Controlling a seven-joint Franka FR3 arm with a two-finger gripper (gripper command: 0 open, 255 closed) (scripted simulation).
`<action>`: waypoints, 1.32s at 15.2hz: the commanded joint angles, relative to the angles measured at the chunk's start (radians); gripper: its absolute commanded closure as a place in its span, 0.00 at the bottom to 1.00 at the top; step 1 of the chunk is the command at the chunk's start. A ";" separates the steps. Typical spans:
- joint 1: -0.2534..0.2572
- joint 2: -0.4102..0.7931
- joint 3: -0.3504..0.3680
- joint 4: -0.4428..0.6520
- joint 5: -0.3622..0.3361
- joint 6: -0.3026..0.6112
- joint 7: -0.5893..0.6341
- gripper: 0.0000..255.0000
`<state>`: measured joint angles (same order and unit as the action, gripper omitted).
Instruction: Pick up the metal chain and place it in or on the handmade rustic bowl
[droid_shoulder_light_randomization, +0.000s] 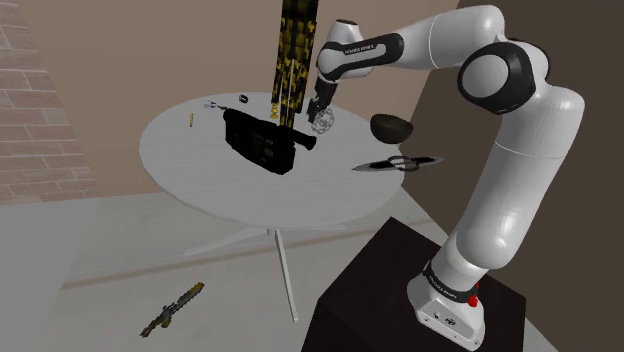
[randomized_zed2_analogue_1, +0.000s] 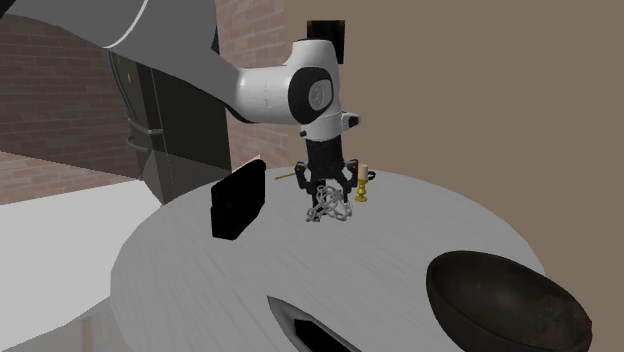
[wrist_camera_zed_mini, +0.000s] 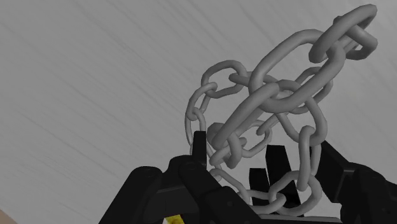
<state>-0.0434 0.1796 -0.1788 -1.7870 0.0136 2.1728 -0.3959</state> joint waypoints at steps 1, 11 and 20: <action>-0.001 -0.004 -0.001 0.023 0.000 -0.027 -0.001 1.00; -0.001 -0.020 -0.002 0.138 -0.004 -0.157 -0.001 1.00; -0.003 -0.015 -0.003 0.258 -0.002 -0.272 -0.003 1.00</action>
<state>-0.0460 0.1624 -0.1816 -1.5436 0.0108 1.9128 -0.3981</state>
